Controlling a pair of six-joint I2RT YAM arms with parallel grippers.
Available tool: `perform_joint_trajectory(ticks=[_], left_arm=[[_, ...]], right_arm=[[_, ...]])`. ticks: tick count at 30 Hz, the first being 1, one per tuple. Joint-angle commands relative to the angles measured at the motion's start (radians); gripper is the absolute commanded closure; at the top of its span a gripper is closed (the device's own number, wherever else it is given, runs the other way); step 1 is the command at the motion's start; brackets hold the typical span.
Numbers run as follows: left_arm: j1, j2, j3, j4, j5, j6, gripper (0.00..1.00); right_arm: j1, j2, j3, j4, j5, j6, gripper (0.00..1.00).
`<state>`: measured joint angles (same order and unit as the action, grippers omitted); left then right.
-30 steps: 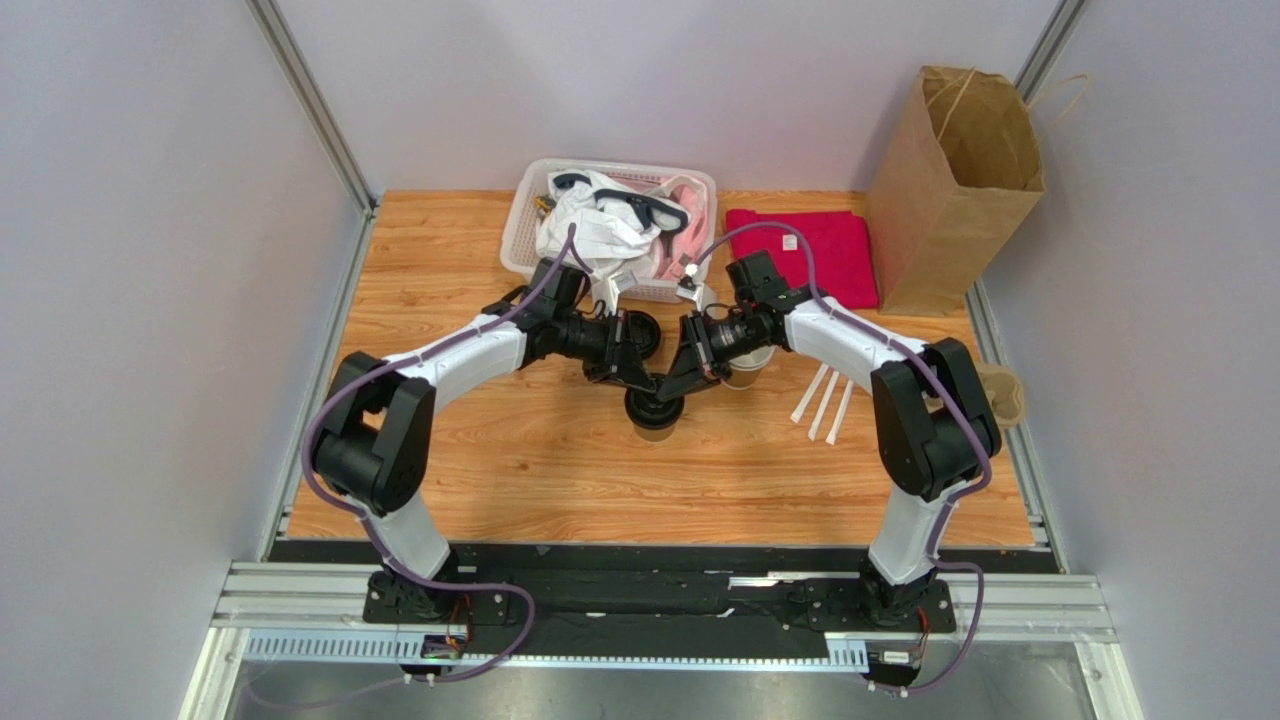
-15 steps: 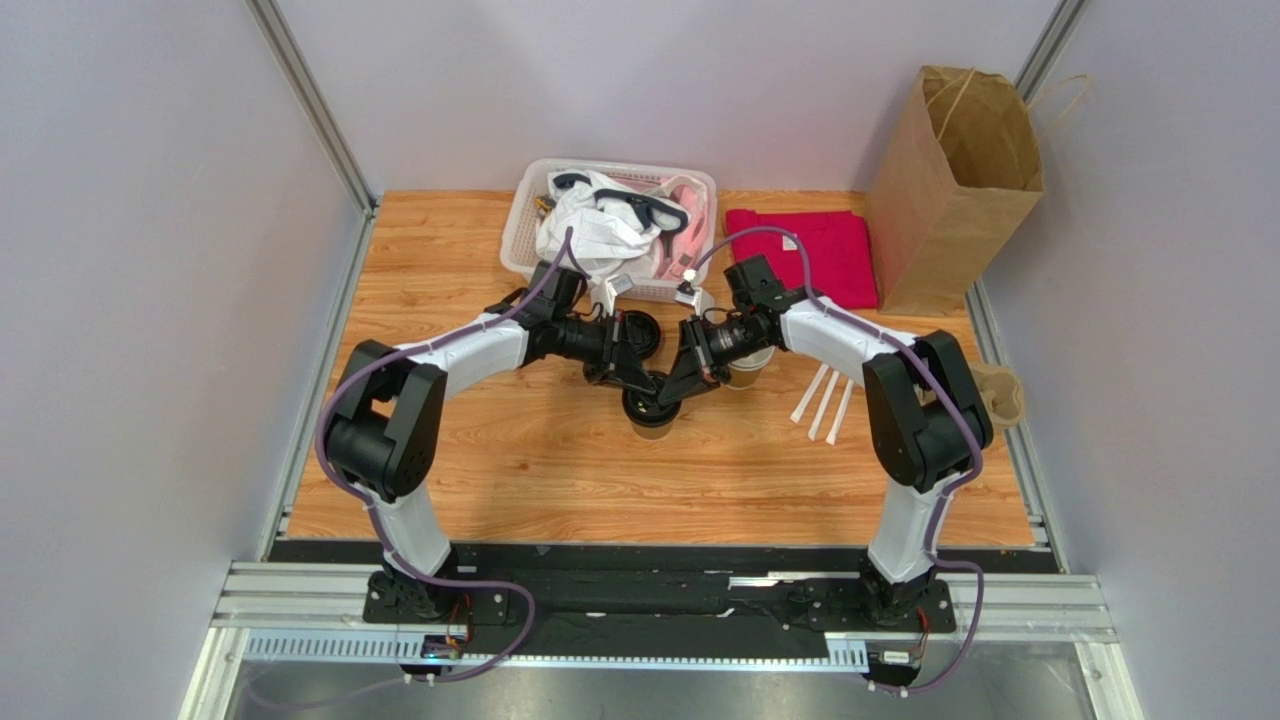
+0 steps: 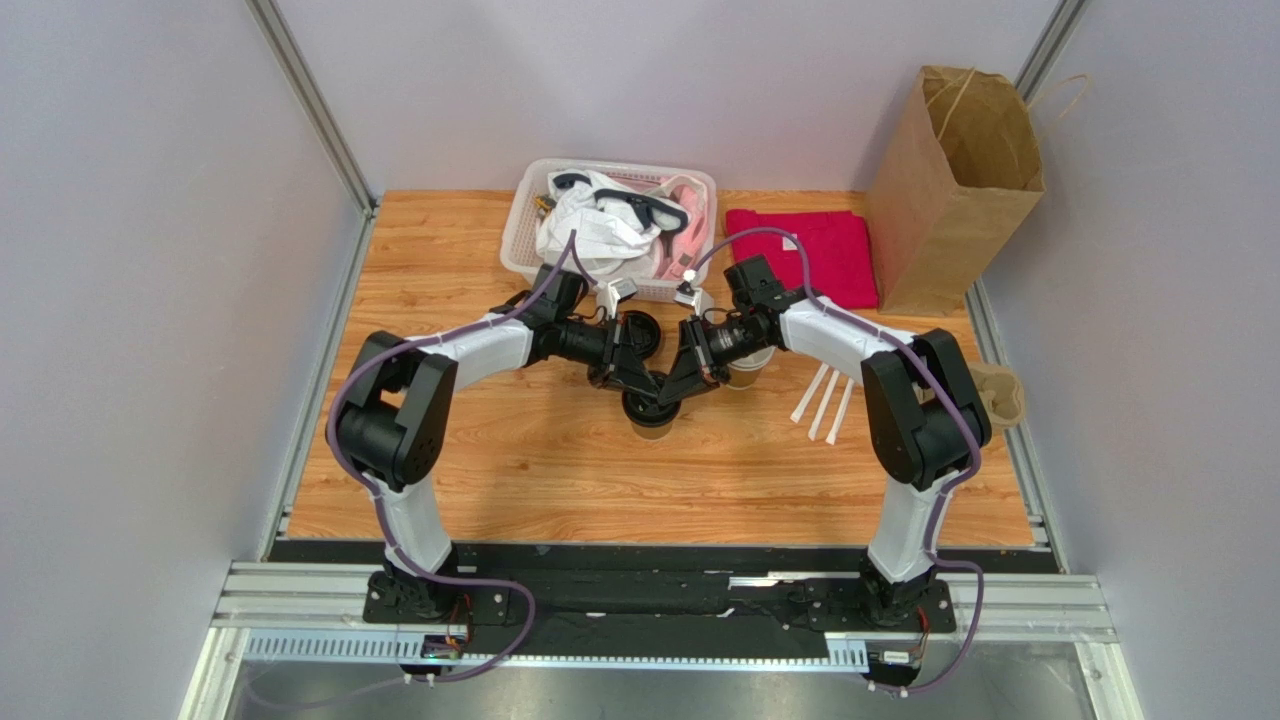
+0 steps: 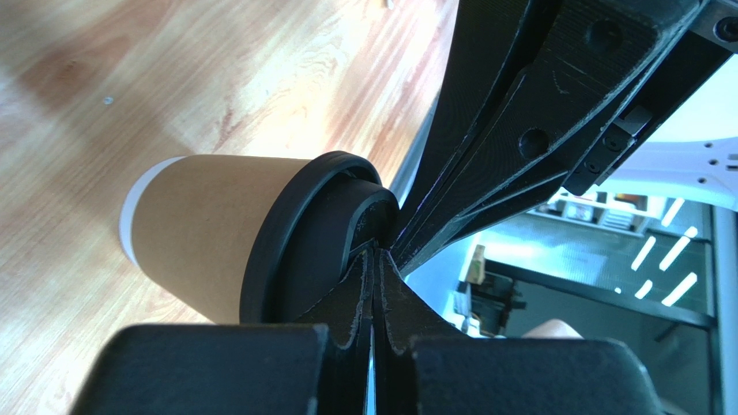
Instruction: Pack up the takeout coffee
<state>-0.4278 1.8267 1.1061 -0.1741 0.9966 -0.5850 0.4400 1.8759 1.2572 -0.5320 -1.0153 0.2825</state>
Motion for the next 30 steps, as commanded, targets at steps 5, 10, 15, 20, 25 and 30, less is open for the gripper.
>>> perform_joint_trajectory(ticks=[5, 10, 15, 20, 25, 30], left_arm=[[0.026, 0.120, -0.066, -0.021, -0.164, 0.028, 1.00], [0.032, 0.118, -0.071, -0.002, -0.145, 0.034, 1.00], [0.034, 0.047, -0.060, 0.053, -0.084, 0.013, 1.00], [0.032, -0.024, -0.037, 0.090, -0.029, -0.019, 1.00], [0.034, -0.099, -0.038, 0.125, 0.008, -0.065, 1.00], [0.034, -0.177, -0.064, 0.107, 0.020, -0.056, 1.00]], right_arm=[[0.009, 0.083, -0.067, -0.013, 0.316, -0.115, 1.00], [0.011, 0.086, -0.071, -0.016, 0.314, -0.121, 1.00], [0.014, 0.040, -0.067, -0.002, 0.230, -0.105, 1.00], [0.023, -0.041, -0.036, 0.024, 0.136, -0.056, 1.00], [0.034, -0.089, 0.002, 0.030, 0.069, 0.001, 1.00], [0.034, -0.135, 0.027, 0.024, 0.031, 0.046, 1.00]])
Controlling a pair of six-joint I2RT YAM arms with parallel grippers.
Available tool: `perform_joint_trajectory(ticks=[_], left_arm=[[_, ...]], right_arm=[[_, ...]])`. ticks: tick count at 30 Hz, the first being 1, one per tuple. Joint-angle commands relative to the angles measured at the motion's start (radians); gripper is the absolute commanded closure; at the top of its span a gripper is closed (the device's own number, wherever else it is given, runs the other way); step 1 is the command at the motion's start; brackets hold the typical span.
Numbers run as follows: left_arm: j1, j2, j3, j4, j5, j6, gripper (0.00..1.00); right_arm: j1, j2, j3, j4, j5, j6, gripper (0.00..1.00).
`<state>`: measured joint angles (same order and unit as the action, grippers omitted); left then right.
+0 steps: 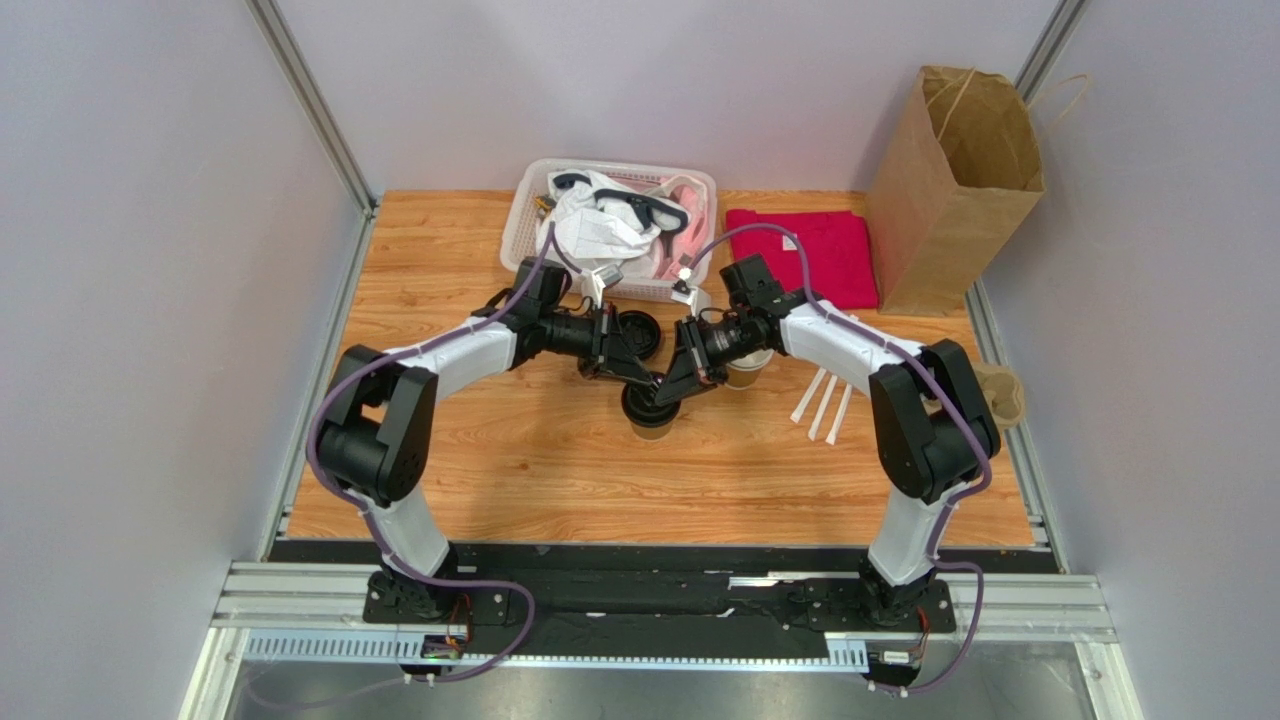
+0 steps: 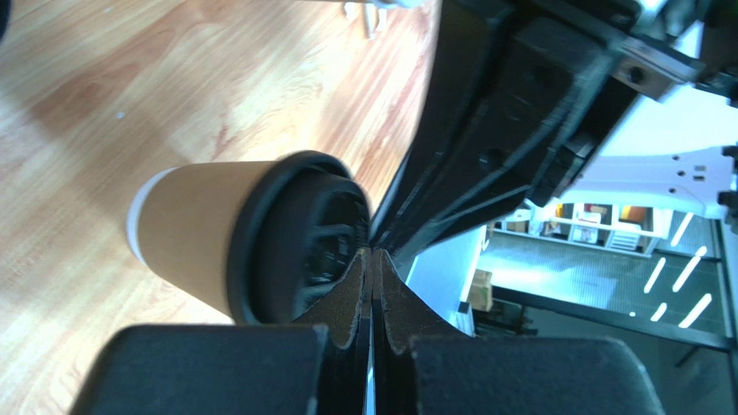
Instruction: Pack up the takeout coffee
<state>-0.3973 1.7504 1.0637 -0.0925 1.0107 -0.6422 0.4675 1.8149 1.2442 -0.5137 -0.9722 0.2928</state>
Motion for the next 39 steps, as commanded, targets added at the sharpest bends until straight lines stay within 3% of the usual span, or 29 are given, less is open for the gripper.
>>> perform_joint_trajectory(ticks=[1, 11, 30, 39], left_arm=[[0.003, -0.112, -0.031, 0.023, 0.006, -0.001, 1.00], [-0.061, -0.147, -0.114, 0.005, -0.058, 0.027, 1.00], [-0.015, 0.040, -0.054, -0.194, -0.181, 0.188, 1.00], [-0.006, 0.049, 0.002, -0.228, -0.147, 0.228, 1.00]], right_arm=[[0.003, -0.080, 0.044, 0.007, -0.014, 0.039, 1.00], [-0.001, -0.026, 0.058, 0.055, 0.021, 0.085, 1.00], [-0.009, 0.112, -0.011, 0.053, 0.069, 0.022, 1.00], [-0.007, 0.090, -0.009, 0.053, 0.003, 0.032, 1.00]])
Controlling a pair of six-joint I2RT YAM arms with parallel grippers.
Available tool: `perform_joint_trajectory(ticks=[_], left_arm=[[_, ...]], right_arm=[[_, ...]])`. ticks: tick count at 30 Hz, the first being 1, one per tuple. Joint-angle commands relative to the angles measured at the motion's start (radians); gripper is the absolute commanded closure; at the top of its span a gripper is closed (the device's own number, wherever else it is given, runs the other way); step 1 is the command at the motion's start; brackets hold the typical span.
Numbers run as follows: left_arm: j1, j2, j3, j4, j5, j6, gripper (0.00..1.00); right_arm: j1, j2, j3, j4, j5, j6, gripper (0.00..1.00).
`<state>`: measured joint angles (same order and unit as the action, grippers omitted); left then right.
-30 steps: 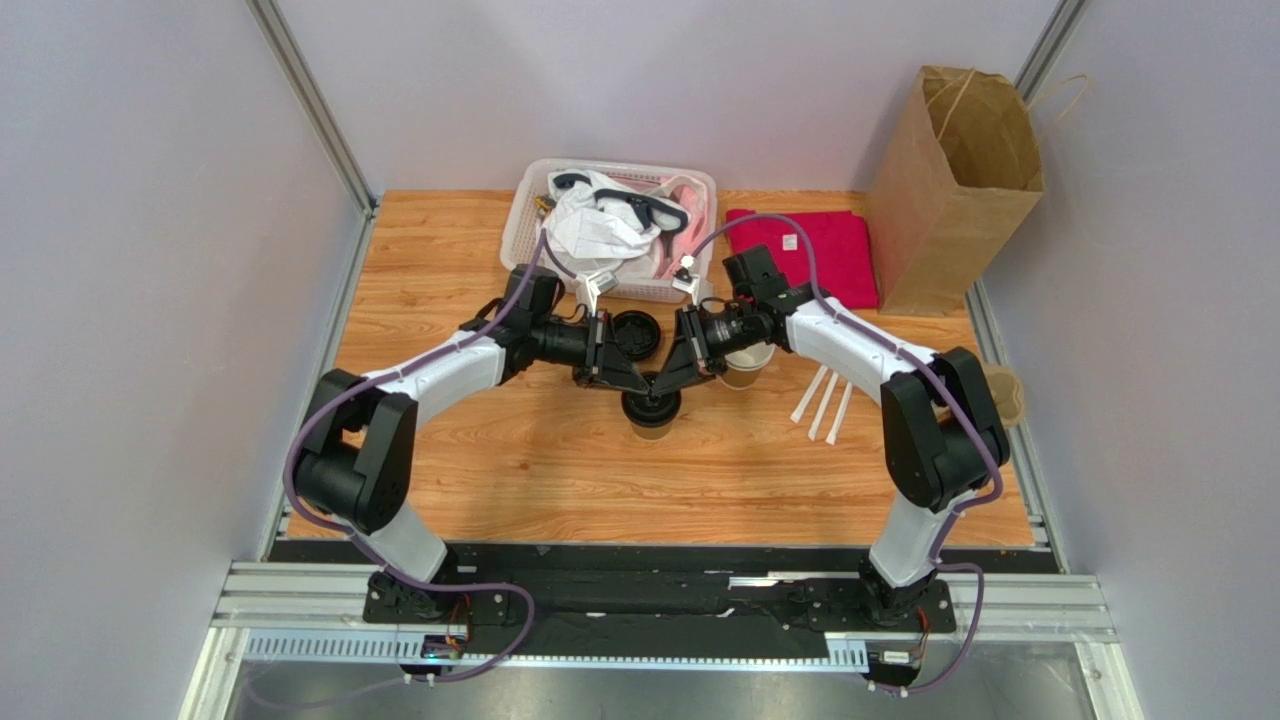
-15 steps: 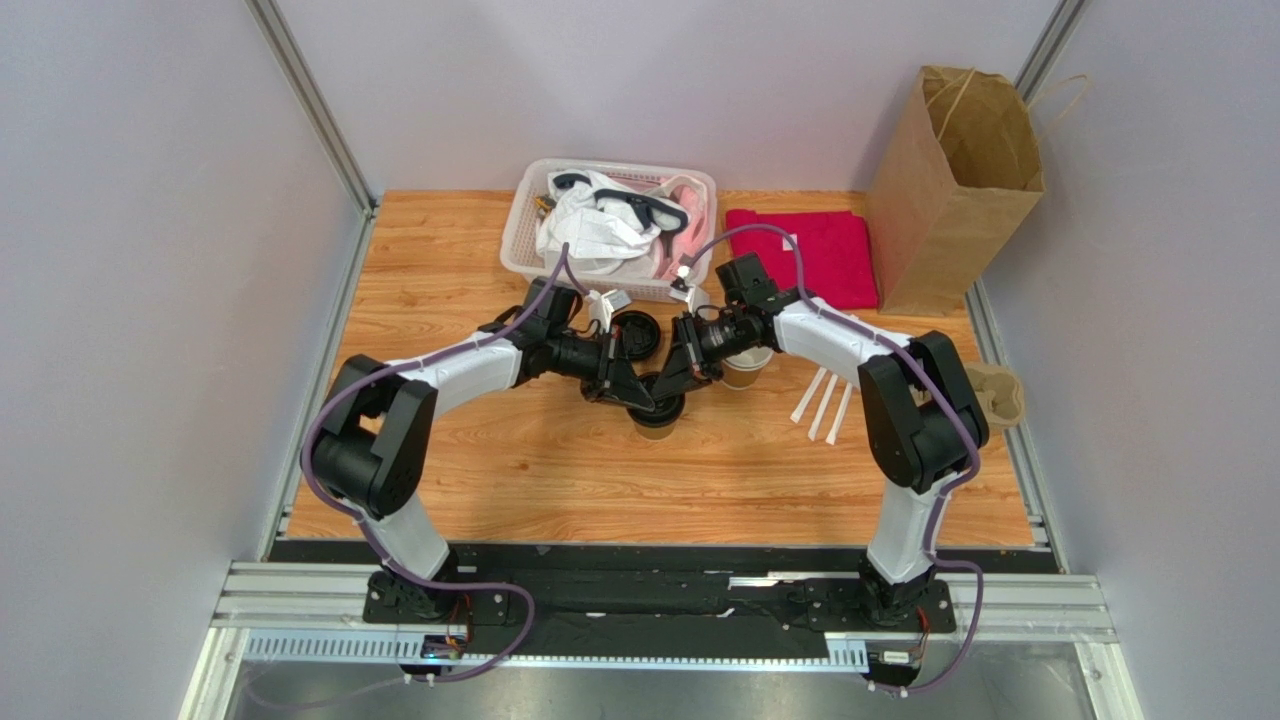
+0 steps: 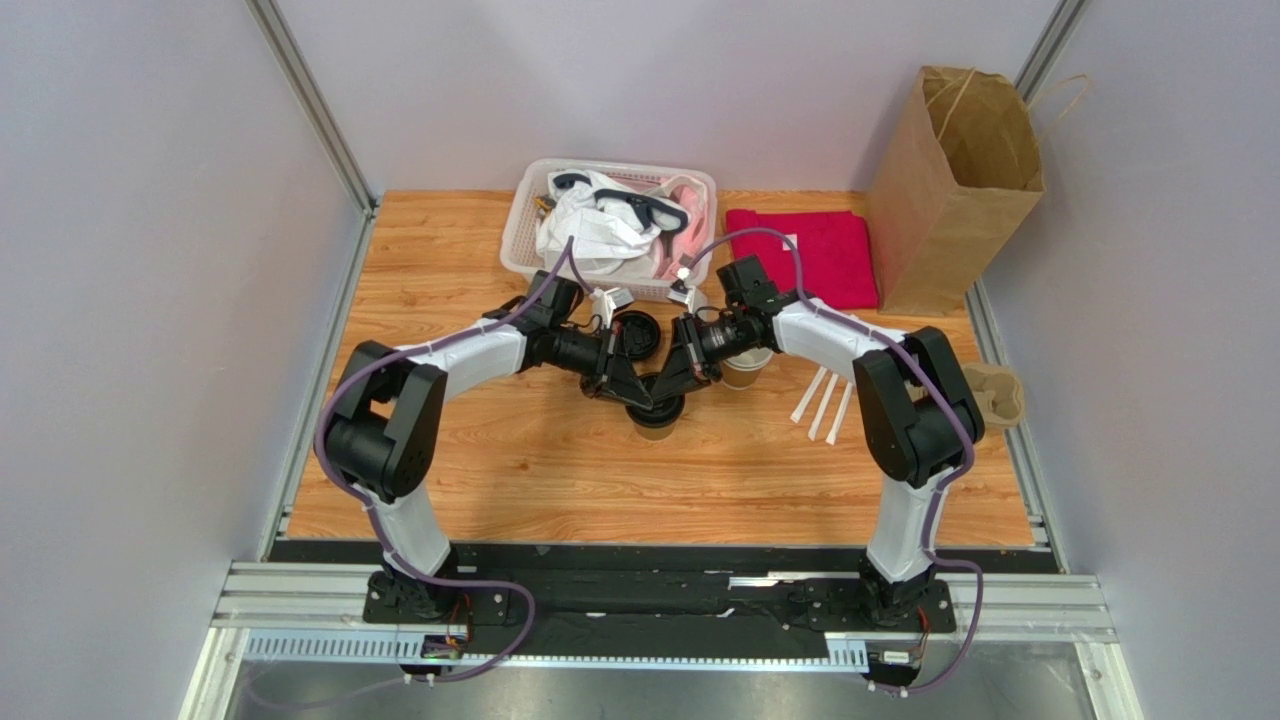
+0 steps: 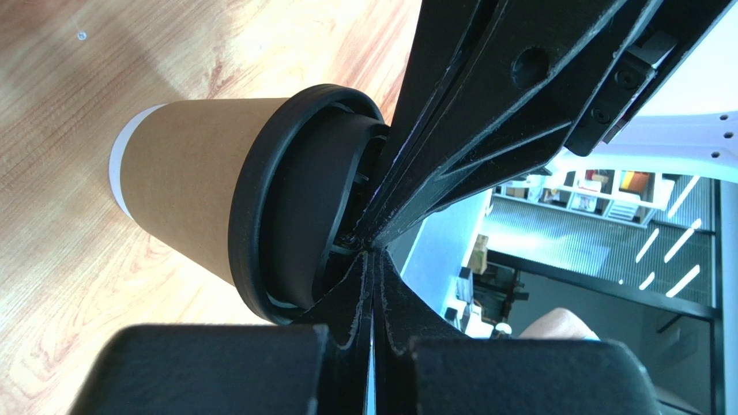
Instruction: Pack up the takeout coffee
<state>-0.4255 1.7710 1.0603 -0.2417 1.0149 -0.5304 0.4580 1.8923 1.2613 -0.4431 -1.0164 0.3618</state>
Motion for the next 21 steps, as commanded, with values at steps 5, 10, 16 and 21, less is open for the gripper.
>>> perform_joint_trajectory(ticks=[5, 10, 16, 21], left_arm=[[0.022, -0.011, 0.062, -0.102, -0.090, 0.141, 0.99], [0.021, -0.051, 0.099, -0.100, -0.032, 0.124, 0.87], [0.021, -0.134, 0.115, -0.114, -0.010, 0.116, 0.77], [0.034, -0.199, 0.078, -0.131, -0.053, 0.104, 0.66]], right_arm=[[0.005, -0.044, -0.011, 0.001, -0.046, 0.012, 0.92], [0.007, -0.094, 0.041, -0.005, -0.088, 0.039, 0.72], [0.005, -0.140, 0.098, -0.114, -0.099, -0.006, 0.55], [-0.004, -0.197, 0.125, -0.299, 0.031, -0.188, 0.43]])
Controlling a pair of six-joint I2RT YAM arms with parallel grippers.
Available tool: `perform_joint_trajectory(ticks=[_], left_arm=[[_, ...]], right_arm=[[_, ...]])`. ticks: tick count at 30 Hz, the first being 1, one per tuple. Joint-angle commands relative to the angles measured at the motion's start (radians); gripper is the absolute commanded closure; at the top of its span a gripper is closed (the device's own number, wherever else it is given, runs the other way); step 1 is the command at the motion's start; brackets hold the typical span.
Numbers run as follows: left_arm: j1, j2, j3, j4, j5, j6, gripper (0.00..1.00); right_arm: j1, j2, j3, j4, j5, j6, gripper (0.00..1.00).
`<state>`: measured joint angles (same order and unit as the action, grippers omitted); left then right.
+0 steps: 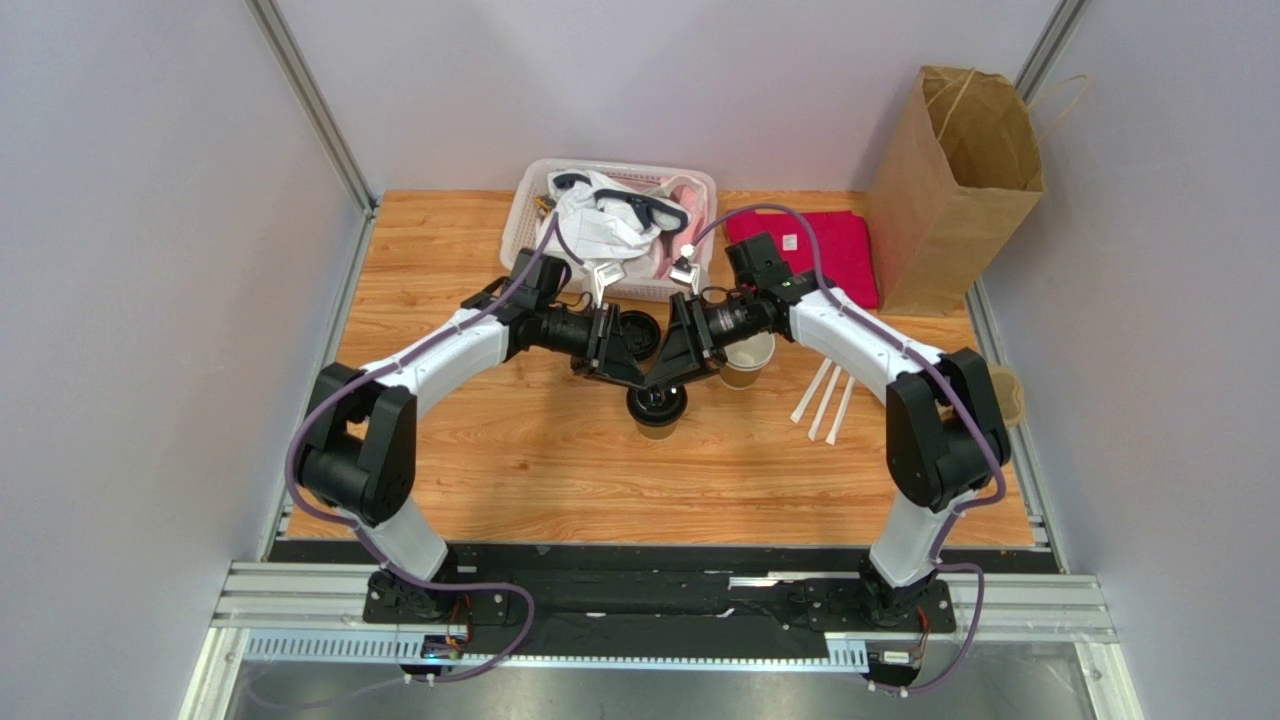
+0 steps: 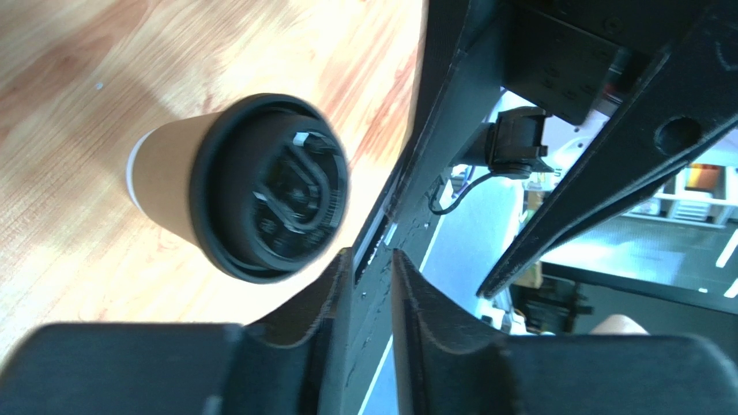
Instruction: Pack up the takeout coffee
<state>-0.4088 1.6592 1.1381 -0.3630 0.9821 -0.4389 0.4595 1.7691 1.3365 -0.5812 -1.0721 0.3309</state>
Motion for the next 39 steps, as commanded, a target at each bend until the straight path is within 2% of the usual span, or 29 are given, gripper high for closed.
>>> perform_joint_trajectory(ticks=[1, 5, 6, 10, 13, 15, 20, 29, 39], left_arm=[[0.024, -0.101, -0.012, -0.008, -0.020, 0.008, 0.63], [0.073, -0.124, -0.029, -0.004, -0.029, -0.024, 0.56], [0.079, -0.131, -0.032, 0.002, -0.034, -0.026, 0.50], [0.103, -0.165, -0.032, -0.019, -0.052, -0.009, 0.48], [0.126, -0.171, -0.032, -0.030, -0.059, -0.003, 0.47], [0.145, -0.173, -0.034, -0.034, -0.060, -0.004, 0.47], [0.179, -0.173, -0.028, -0.036, -0.059, -0.003, 0.47], [0.203, -0.184, -0.041, -0.040, -0.056, 0.006, 0.47], [0.278, -0.193, -0.077, -0.013, -0.057, -0.021, 0.48]], right_arm=[[-0.008, -0.077, 0.067, -0.193, 0.125, -0.191, 0.41], [-0.007, -0.082, 0.089, -0.324, 0.283, -0.300, 0.33], [-0.007, -0.083, 0.087, -0.331, 0.320, -0.306, 0.32], [-0.008, -0.066, 0.085, -0.344, 0.360, -0.308, 0.29], [-0.007, -0.045, 0.086, -0.341, 0.356, -0.300, 0.28], [-0.007, -0.020, 0.084, -0.332, 0.351, -0.286, 0.20], [-0.008, 0.030, 0.090, -0.289, 0.324, -0.247, 0.16], [-0.005, 0.090, 0.101, -0.215, 0.235, -0.167, 0.13], [0.016, 0.128, 0.092, -0.140, 0.175, -0.087, 0.15]])
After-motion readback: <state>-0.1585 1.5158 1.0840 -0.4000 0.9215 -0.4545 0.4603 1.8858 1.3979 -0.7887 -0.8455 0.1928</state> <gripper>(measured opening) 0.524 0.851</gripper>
